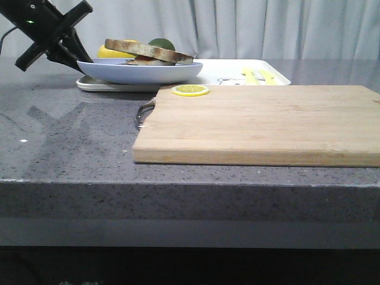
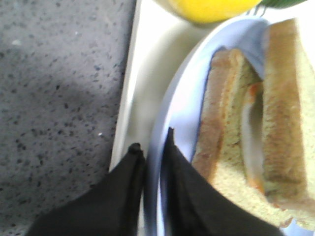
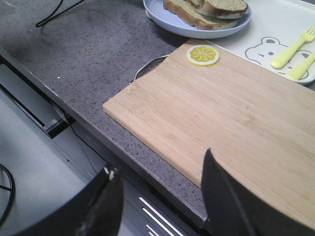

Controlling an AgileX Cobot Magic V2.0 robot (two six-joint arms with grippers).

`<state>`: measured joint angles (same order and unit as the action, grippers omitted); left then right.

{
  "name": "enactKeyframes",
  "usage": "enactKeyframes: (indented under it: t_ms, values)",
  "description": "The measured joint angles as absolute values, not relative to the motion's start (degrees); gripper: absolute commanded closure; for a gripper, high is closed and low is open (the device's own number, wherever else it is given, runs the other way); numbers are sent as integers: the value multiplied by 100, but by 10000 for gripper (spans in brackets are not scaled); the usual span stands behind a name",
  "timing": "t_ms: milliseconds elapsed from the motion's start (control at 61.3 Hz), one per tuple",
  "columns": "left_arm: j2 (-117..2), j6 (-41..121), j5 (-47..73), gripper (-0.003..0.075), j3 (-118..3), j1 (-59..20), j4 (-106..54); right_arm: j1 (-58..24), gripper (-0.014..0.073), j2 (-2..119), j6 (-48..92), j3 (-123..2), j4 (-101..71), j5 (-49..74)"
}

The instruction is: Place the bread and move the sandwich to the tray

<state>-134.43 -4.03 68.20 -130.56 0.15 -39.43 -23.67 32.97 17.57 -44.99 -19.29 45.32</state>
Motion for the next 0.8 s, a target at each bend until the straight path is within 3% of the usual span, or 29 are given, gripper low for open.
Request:
enactKeyframes:
  t_ms: [49, 359, 799]
  values:
    - [-13443, -403, 6815, 442, -13090, 15, -3968, -2367, 199, 3297, 1757, -4499, -1929, 4532]
    - [-13085, -223, 6930, 447, -13376, 15, -3937, -2367, 199, 3297, 1757, -4499, -1929, 4532]
    - [-10932, 46, 7118, 447, -13146, -345, -2316, -2367, 199, 3297, 1757, -4499, -1929, 4532]
